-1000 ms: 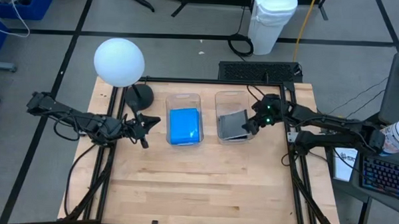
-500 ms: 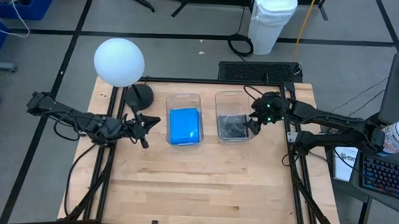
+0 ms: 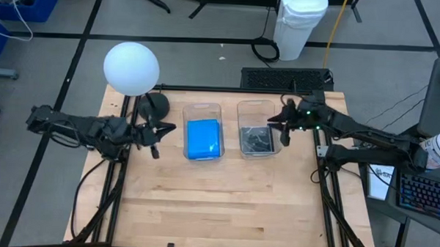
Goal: Pick & place jewel cases by type
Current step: Return to Home Position
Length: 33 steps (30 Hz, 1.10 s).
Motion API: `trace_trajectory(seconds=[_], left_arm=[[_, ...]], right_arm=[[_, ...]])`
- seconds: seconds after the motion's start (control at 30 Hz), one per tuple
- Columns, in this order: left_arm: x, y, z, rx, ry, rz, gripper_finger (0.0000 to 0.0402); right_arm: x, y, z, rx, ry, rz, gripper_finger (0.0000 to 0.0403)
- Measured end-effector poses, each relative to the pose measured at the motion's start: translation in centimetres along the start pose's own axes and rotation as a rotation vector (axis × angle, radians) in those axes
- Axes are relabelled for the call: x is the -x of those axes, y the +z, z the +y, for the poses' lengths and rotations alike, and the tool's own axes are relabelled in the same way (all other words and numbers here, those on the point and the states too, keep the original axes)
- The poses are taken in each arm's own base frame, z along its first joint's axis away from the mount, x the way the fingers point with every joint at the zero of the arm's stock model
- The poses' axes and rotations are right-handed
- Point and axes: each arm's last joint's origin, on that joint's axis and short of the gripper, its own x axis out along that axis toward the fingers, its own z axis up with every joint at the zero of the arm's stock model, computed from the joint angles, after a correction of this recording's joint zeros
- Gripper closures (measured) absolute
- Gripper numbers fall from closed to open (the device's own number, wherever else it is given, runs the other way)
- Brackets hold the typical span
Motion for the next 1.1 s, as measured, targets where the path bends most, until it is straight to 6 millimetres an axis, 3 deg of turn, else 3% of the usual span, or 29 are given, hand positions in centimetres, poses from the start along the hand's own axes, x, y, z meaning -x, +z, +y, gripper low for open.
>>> trace_trajectory(seconds=[0.1,0.3,0.43,0.63,0.93,1.1], left_arm=[[0.4,0.5,2.0,0.055,-0.092,-0.106,0.0372],[1.1,-2.2,3.8,0.242,-0.154,-0.156,0.0395],[1.1,-5.3,1.9,0.29,-0.298,-0.262,0.0398],[0.5,-9.6,-0.7,0.433,-0.212,-0.313,0.0398],[2.2,-11.7,-3.1,0.414,-0.133,-0.465,0.04],[1.9,-13.9,-4.6,0.344,-0.132,-0.398,0.04]], right_arm=[[1.8,0.1,-0.6,0.042,-0.056,-0.042,0.0392],[5.5,-0.1,-0.6,-0.009,-0.037,-0.181,0.0401],[6.2,-1.7,0.0,-0.048,-0.028,-0.21,0.0402],[5.8,-4.8,0.6,-0.068,-0.008,-0.241,0.0402],[5.1,-8.1,1.4,-0.133,0.203,-0.47,0.0402],[3.5,-10.4,1.2,-0.134,0.19,-0.444,0.0403]])
